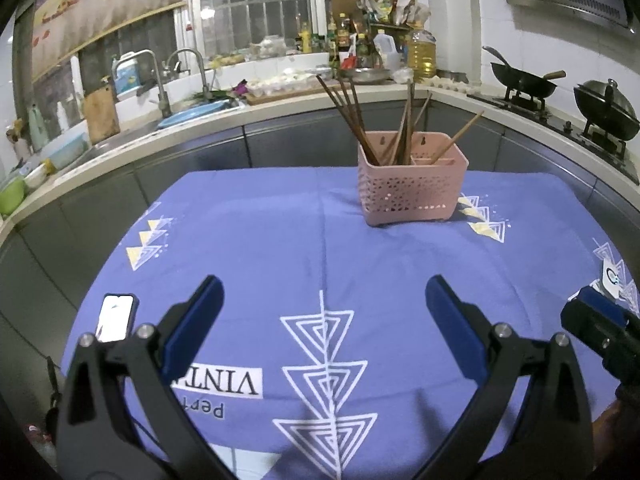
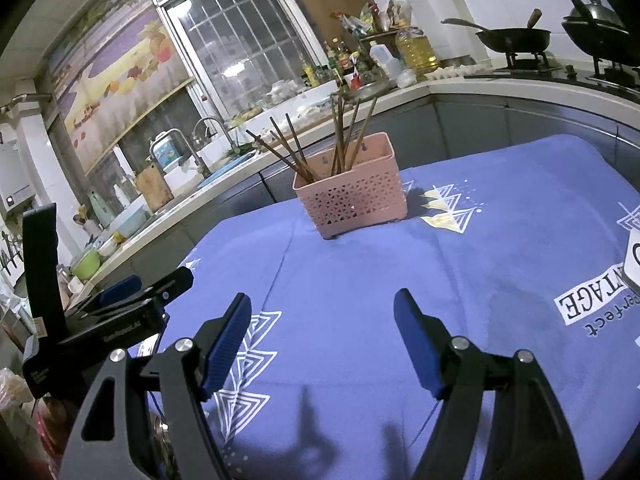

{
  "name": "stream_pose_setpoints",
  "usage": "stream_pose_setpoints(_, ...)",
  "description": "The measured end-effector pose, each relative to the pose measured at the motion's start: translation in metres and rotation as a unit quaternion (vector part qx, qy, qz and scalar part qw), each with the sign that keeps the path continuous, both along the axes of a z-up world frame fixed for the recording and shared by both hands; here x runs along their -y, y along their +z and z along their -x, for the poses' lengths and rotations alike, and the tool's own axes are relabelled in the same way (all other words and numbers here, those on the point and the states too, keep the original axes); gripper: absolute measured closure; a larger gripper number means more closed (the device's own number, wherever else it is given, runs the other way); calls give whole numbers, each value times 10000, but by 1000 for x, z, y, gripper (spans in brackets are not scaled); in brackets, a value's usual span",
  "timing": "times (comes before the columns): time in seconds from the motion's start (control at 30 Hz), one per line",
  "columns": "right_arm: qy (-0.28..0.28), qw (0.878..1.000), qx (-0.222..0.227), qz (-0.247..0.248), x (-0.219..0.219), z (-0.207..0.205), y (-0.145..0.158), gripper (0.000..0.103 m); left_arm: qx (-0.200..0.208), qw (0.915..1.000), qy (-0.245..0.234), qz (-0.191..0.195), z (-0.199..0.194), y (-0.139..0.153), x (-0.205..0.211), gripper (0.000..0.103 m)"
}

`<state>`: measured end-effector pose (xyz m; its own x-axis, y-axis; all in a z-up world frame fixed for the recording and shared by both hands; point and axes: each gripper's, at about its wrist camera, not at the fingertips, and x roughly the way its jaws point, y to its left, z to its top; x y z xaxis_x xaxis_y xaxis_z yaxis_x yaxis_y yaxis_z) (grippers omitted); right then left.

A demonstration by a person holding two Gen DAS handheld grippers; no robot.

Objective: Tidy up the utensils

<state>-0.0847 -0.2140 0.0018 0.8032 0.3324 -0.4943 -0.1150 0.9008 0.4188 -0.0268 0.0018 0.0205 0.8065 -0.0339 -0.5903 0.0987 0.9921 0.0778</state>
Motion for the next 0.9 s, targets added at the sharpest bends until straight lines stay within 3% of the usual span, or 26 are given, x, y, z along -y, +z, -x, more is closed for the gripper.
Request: stream_pose_setpoints(0.9,46,9998,-191,-30,-4,-20,-13,29,-331,9994,-78,-4,-22,-22,-2,6)
